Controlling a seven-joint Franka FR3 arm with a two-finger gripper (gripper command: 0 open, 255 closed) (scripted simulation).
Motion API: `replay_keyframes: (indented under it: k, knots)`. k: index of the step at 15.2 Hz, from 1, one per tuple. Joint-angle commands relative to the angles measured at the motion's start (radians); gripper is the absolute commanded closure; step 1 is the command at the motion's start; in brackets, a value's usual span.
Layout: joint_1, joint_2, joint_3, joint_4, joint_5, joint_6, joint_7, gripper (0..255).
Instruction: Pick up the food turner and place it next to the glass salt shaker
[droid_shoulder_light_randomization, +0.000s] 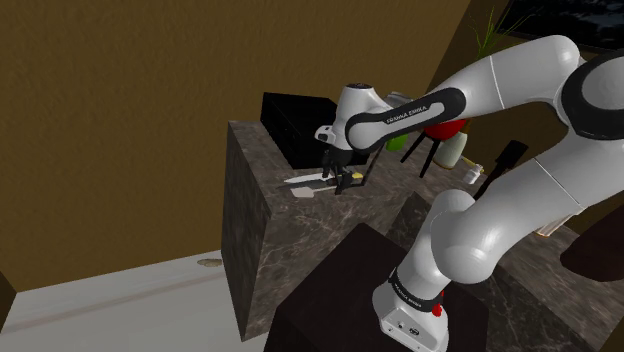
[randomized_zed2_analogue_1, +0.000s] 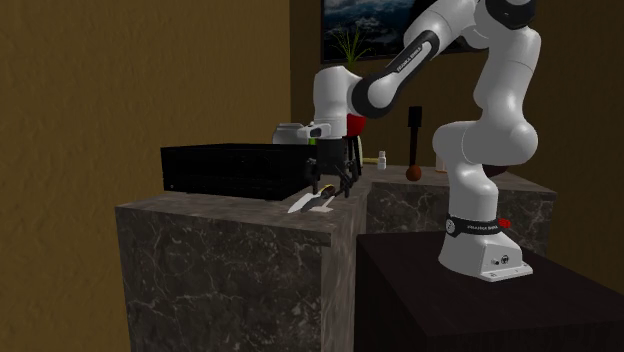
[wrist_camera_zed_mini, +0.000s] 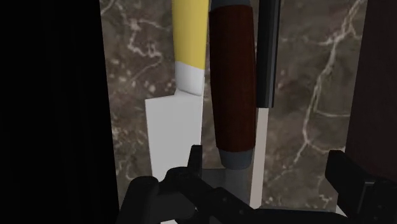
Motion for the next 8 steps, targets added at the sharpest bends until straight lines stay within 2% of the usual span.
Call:
replay_keyframes:
  k: [1, 5, 6, 8]
  knots:
    - [0.000, 0.003, -0.001, -0.001, 0.000, 0.004, -0.001, 0]
    - [0.000, 0.002, -0.001, -0.001, 0.000, 0.004, -0.001, 0]
    - [0.000, 0.002, -0.001, -0.001, 0.000, 0.004, -0.001, 255]
    - [0.000, 0.002, -0.001, -0.001, 0.000, 0.004, -0.001, 255]
